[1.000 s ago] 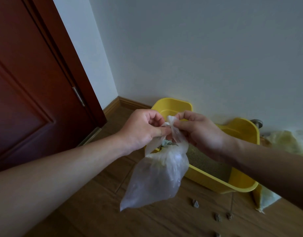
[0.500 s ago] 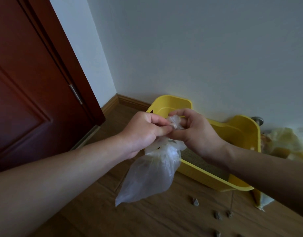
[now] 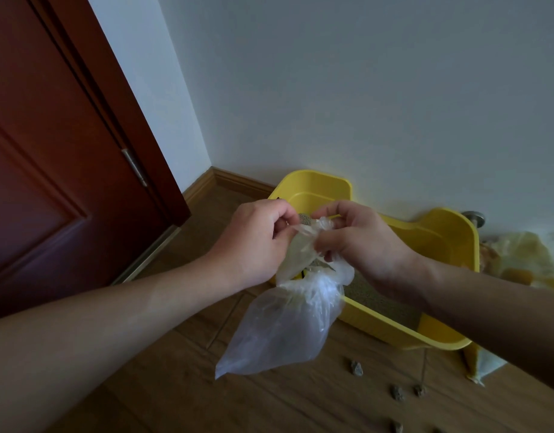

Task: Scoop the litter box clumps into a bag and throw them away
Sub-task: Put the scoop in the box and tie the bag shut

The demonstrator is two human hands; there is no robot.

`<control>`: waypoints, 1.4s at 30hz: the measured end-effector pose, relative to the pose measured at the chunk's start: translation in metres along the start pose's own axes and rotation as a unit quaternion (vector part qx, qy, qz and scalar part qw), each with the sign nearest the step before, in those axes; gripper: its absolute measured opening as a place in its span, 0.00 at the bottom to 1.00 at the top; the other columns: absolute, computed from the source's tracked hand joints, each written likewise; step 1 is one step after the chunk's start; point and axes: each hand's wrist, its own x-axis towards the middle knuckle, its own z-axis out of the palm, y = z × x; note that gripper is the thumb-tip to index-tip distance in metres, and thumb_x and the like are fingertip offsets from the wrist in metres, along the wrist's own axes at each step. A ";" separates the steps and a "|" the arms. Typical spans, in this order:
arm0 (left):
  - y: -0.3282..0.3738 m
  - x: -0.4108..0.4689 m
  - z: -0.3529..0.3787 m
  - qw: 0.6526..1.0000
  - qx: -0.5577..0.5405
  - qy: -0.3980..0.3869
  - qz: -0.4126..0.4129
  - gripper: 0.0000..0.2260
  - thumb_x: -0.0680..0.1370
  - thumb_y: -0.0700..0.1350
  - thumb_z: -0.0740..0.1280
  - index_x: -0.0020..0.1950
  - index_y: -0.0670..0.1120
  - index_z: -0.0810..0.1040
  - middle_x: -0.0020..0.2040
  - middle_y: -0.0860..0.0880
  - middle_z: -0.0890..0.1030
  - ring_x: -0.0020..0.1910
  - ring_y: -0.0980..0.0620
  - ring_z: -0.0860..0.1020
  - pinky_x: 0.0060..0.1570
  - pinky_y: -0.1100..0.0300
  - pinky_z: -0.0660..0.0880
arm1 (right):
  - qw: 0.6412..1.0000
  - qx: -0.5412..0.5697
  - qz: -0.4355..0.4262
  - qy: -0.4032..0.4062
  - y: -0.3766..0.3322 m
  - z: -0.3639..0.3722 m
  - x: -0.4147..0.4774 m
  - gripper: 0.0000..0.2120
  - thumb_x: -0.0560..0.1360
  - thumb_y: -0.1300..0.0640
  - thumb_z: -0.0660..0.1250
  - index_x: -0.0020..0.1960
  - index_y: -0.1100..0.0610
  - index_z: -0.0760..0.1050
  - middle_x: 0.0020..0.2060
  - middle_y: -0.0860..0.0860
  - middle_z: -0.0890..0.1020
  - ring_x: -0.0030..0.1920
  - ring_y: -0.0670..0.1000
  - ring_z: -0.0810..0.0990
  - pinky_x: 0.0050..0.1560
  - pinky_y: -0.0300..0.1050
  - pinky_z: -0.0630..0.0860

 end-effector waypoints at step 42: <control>0.044 -0.023 -0.077 0.904 -0.197 -0.264 -0.274 0.45 0.64 0.55 0.80 0.71 0.64 0.56 0.64 0.68 0.63 0.65 0.64 0.64 0.59 0.61 0.69 | 0.964 -0.245 -0.055 0.083 -0.161 0.011 -0.031 0.10 0.75 0.63 0.67 0.48 0.48 0.79 0.38 0.41 0.81 0.41 0.42 0.81 0.40 0.37 0.78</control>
